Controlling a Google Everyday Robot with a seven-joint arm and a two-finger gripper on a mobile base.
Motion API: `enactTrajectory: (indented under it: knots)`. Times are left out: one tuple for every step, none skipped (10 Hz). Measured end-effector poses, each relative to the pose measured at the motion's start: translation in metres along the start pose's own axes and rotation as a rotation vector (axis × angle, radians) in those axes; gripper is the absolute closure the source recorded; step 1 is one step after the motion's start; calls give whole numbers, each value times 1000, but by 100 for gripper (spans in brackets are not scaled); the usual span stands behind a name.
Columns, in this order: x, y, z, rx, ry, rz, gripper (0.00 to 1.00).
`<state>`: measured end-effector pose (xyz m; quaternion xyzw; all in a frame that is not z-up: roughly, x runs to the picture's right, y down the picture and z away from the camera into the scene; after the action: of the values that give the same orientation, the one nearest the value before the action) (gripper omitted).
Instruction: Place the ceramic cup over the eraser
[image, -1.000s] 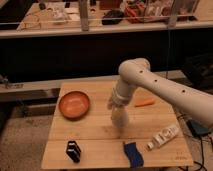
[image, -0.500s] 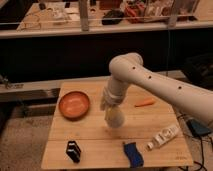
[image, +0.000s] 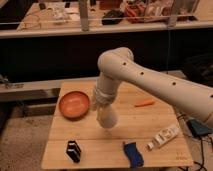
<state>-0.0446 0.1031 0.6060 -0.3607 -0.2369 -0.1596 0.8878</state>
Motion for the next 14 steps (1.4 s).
enactTrajectory:
  knots:
    - [-5, -1, 0, -4, -3, -14, 98]
    - [-12, -3, 0, -10, -6, -33, 98]
    - [-18, -2, 0, -19, -9, -53, 98]
    - [-27, 0, 4, -32, -11, -74, 98]
    - [-35, 1, 10, -43, -14, -93, 98]
    - [-41, 1, 12, -49, -16, -106, 98]
    - [-48, 1, 16, -57, -19, -124, 98]
    - [-53, 1, 17, -64, -23, -140, 98]
    - [-59, 2, 20, -72, -28, -158, 98]
    - [-65, 5, 25, -81, -34, -177, 98]
    - [-68, 7, 29, -87, -38, -189, 98]
    - [-75, 7, 32, -93, -42, -210, 98]
    - [-80, 8, 35, -100, -46, -233, 98]
    - [-82, 8, 36, -104, -49, -250, 98]
